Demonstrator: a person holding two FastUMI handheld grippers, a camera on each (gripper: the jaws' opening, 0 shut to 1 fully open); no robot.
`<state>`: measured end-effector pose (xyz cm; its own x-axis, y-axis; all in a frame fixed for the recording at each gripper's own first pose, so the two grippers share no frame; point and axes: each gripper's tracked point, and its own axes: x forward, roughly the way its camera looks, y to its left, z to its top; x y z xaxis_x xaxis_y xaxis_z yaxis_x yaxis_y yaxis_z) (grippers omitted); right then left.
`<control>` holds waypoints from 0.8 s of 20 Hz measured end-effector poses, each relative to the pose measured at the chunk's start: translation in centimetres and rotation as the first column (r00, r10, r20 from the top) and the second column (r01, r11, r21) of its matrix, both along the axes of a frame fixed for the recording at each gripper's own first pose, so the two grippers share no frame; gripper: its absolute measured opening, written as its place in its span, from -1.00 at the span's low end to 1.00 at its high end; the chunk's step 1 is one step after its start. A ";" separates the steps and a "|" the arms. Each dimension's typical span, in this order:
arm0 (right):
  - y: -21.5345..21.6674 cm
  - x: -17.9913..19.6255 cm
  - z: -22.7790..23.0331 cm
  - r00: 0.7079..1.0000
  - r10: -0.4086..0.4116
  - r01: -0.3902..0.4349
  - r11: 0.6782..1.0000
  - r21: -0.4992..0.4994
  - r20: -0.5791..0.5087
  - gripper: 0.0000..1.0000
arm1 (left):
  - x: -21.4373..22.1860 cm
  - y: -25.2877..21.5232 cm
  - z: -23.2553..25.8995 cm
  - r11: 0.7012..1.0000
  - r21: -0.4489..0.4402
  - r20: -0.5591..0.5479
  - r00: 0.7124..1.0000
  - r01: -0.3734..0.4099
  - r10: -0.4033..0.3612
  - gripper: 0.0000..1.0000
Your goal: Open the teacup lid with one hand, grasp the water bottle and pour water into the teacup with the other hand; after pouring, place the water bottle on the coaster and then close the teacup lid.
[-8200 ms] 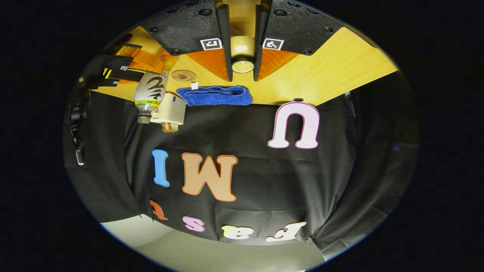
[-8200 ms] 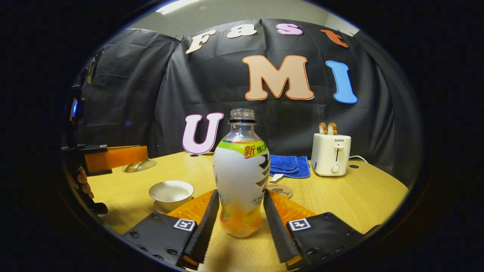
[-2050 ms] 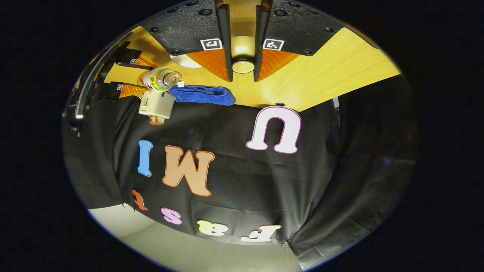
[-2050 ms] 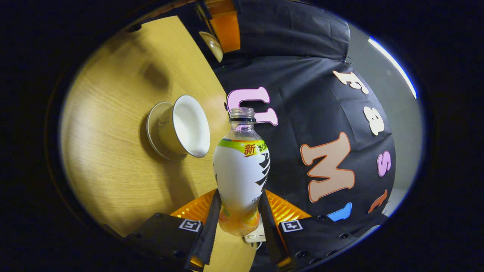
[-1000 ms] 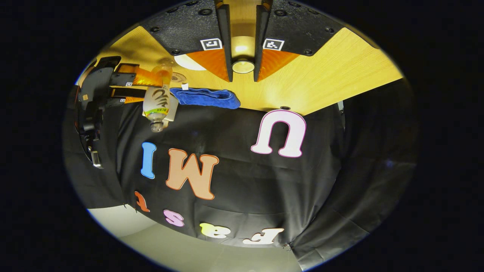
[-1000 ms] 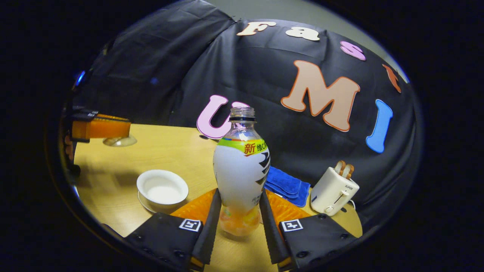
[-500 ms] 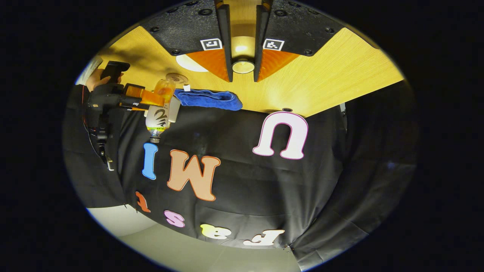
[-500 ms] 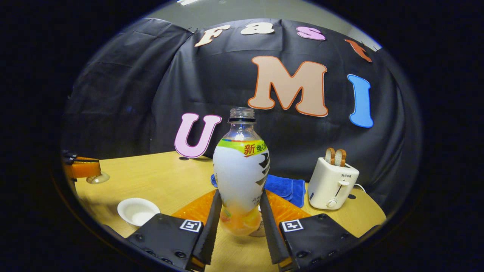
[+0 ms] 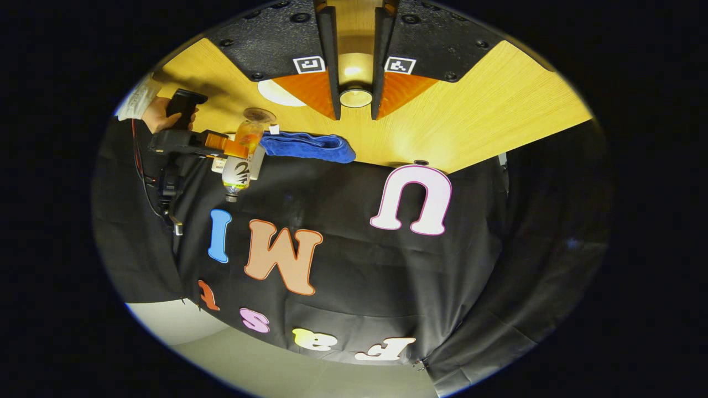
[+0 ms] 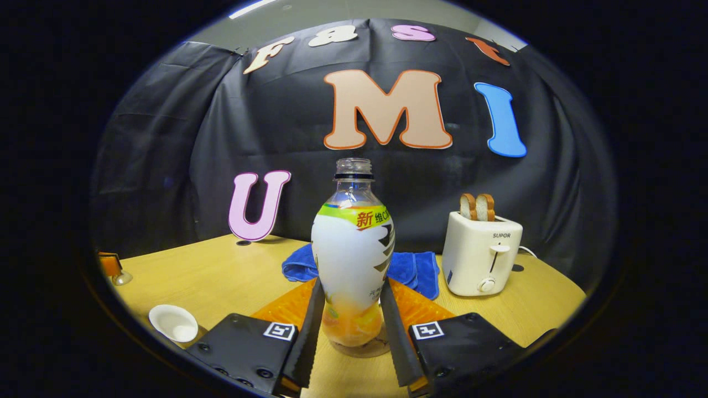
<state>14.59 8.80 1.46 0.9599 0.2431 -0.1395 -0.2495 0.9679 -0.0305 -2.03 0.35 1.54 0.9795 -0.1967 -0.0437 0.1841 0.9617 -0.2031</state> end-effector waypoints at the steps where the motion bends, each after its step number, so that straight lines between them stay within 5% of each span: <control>1: -0.1 0.1 -0.4 1.000 -0.001 0.001 1.000 0.002 -0.007 0.23 | 0.0 0.1 0.0 1.000 -0.002 0.000 1.000 -0.001 0.001 -0.51; 16: -0.4 1.6 -3.1 0.999 -0.014 0.014 1.000 0.002 -0.033 0.24 | -0.1 -0.9 -0.3 1.000 0.004 -0.005 1.000 0.025 -0.025 -0.51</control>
